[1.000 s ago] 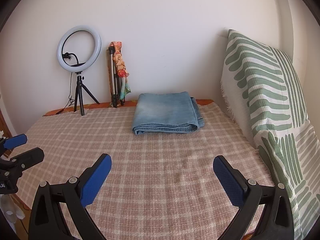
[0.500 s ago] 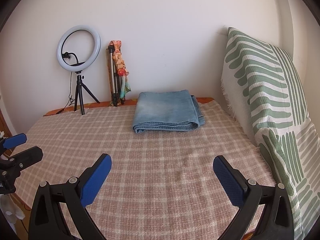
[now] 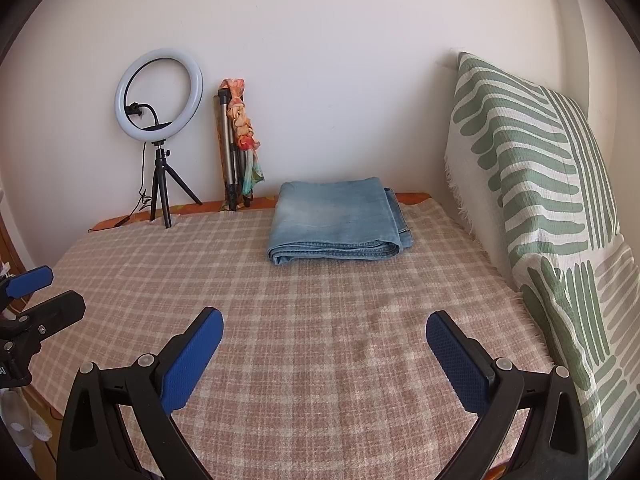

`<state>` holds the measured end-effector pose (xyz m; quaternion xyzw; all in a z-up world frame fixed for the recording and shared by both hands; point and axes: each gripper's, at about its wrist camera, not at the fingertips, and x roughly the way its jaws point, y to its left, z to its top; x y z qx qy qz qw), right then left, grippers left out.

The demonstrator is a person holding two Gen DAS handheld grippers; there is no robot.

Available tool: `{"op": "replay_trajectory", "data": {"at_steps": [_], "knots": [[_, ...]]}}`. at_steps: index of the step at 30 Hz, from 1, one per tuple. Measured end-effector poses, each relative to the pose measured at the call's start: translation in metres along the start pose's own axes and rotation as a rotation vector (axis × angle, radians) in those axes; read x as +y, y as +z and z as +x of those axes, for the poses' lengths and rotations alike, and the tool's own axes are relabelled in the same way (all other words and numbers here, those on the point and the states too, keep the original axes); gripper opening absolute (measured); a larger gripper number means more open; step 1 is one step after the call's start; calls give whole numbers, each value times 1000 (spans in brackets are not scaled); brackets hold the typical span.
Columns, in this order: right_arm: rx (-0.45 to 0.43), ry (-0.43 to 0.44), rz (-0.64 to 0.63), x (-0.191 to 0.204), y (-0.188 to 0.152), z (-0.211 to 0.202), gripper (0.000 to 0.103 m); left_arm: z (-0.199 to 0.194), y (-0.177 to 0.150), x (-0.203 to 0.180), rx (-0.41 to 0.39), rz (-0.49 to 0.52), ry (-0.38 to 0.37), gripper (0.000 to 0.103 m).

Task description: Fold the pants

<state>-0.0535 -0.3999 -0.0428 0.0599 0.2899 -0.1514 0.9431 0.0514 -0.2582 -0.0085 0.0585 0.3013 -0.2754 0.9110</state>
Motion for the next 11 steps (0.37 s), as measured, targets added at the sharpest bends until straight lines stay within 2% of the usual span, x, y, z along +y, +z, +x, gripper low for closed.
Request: {"op": "replay_trajectory", "data": {"at_steps": [6, 11], "knots": [[6, 4, 5, 1, -3, 2, 103, -4, -2, -2, -24, 10, -2, 100], [12, 5, 2, 0, -3, 4, 103, -2, -2, -2, -13, 9, -11, 100]]}}
